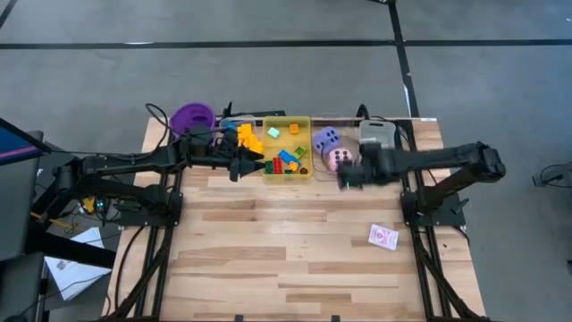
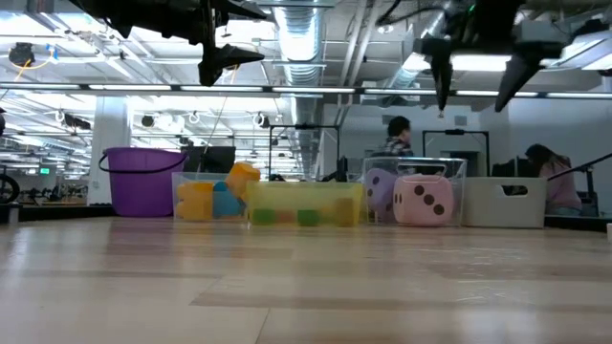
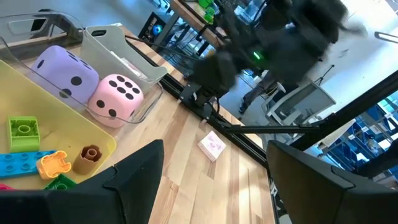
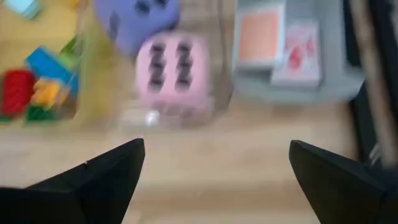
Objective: Pick & Place Toys
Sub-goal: Put the pink deck of cards into the gray bin
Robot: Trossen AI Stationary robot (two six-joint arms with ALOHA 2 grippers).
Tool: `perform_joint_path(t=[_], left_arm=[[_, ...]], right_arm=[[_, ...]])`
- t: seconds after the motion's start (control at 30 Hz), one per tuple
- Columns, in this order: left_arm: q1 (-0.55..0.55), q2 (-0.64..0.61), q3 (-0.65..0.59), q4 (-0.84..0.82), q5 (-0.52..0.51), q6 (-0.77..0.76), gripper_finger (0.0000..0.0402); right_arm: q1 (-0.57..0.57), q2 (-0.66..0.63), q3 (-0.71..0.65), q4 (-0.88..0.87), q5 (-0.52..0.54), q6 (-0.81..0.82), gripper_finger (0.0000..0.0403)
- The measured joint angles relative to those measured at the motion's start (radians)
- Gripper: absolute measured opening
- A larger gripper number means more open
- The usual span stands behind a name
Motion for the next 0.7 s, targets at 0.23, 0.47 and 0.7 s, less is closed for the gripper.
perform_joint_path(t=[0.23,0.47,0.7], left_arm=[[0.000,0.001,0.000,0.000,0.000,0.001,0.0278],[0.000,0.001,0.000,0.000,0.000,0.002,0.0278],[-0.004,0.001,0.000,0.000,0.000,-0.007,0.0278]], right_arm=[[0.321,0.085,0.000,-0.051,-0.173,0.366,0.0392],[0.535,0.218,0.000,-0.001,-0.378,0.341,0.0392],[0.644,0.256,0.000,0.052,-0.428,0.131,0.0392]])
